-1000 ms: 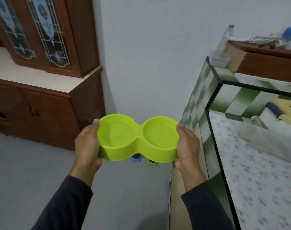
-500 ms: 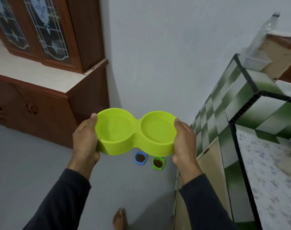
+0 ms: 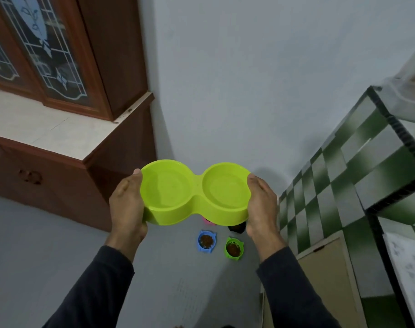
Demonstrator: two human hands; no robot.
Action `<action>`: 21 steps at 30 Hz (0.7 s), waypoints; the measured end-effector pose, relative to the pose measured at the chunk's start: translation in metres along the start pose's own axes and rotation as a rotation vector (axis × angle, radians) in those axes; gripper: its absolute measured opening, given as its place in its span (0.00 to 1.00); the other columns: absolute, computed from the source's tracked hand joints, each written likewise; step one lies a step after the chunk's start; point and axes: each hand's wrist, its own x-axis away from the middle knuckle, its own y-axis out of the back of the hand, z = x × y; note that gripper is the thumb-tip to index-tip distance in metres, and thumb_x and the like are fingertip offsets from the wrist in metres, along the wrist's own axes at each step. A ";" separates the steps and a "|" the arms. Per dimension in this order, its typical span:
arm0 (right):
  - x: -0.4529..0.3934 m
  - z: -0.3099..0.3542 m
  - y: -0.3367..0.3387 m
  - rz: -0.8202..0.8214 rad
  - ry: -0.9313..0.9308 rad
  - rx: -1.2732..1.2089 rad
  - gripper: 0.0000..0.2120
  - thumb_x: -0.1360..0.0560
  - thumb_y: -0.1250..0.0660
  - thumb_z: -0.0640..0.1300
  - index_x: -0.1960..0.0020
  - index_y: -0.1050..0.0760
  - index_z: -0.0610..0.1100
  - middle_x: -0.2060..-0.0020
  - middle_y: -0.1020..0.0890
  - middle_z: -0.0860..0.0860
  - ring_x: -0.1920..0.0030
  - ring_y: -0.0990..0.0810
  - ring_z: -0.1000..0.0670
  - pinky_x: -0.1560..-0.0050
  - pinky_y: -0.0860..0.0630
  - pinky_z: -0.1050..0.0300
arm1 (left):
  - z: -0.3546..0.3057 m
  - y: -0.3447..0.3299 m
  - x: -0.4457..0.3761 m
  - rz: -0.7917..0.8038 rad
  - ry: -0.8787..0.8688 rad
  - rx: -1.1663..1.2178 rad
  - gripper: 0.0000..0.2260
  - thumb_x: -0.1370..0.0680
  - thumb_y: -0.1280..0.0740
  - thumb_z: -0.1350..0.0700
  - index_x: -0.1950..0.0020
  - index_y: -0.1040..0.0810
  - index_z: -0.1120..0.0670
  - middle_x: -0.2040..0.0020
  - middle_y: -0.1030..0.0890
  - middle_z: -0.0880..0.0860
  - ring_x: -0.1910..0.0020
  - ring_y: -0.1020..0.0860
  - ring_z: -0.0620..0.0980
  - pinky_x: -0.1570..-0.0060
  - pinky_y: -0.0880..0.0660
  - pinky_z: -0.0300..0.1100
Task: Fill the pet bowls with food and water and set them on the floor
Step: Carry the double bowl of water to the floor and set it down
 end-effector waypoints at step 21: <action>-0.222 -0.030 -0.086 0.252 0.012 0.065 0.08 0.19 0.34 0.51 0.50 0.17 0.61 0.49 0.15 0.63 0.47 0.19 0.63 0.50 0.26 0.64 | 0.080 -0.102 -0.147 -0.115 -0.059 0.043 0.10 0.17 0.31 0.51 0.55 0.15 0.49 0.57 0.16 0.48 0.57 0.20 0.43 0.55 0.22 0.42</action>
